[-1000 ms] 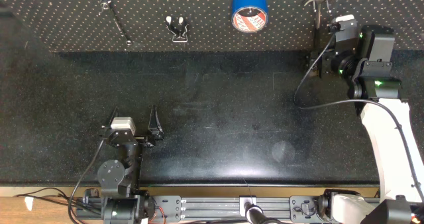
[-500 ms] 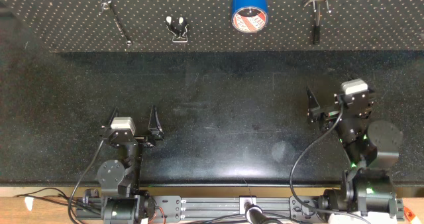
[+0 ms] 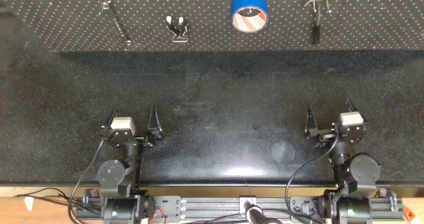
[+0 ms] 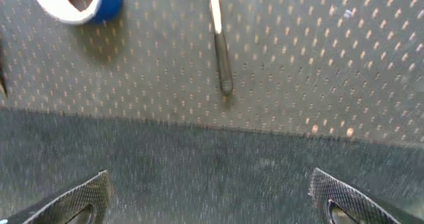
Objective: Place Tools Onto Pegboard
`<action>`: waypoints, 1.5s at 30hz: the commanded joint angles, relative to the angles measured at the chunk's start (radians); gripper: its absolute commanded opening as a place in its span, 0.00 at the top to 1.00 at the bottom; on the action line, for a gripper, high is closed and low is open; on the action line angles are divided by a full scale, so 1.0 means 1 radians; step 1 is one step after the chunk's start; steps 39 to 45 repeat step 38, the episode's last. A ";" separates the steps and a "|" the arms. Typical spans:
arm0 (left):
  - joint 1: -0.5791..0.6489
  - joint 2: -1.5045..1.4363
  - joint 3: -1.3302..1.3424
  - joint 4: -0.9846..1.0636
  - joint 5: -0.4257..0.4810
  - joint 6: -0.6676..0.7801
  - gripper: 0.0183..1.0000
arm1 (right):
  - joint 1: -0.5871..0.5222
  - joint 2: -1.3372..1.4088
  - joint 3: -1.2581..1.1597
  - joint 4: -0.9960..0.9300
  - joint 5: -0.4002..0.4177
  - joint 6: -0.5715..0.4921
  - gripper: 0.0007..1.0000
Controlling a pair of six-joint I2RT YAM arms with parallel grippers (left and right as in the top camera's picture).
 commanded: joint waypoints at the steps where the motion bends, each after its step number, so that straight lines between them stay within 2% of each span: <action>1: 0.004 -0.008 -0.002 -0.008 0.010 -0.005 0.00 | 0.008 -0.056 -0.003 -0.008 0.013 -0.017 0.02; 6: 0.004 -0.008 -0.002 -0.008 0.010 -0.005 0.00 | 0.151 -0.056 -0.003 -0.008 0.017 -0.018 0.02; 9: 0.004 -0.008 -0.002 -0.008 0.010 -0.005 0.00 | 0.189 -0.056 -0.003 -0.007 0.017 -0.018 0.02; 45: 0.004 -0.008 -0.002 -0.008 0.010 -0.005 0.00 | 0.189 -0.055 -0.003 -0.007 0.017 -0.018 0.02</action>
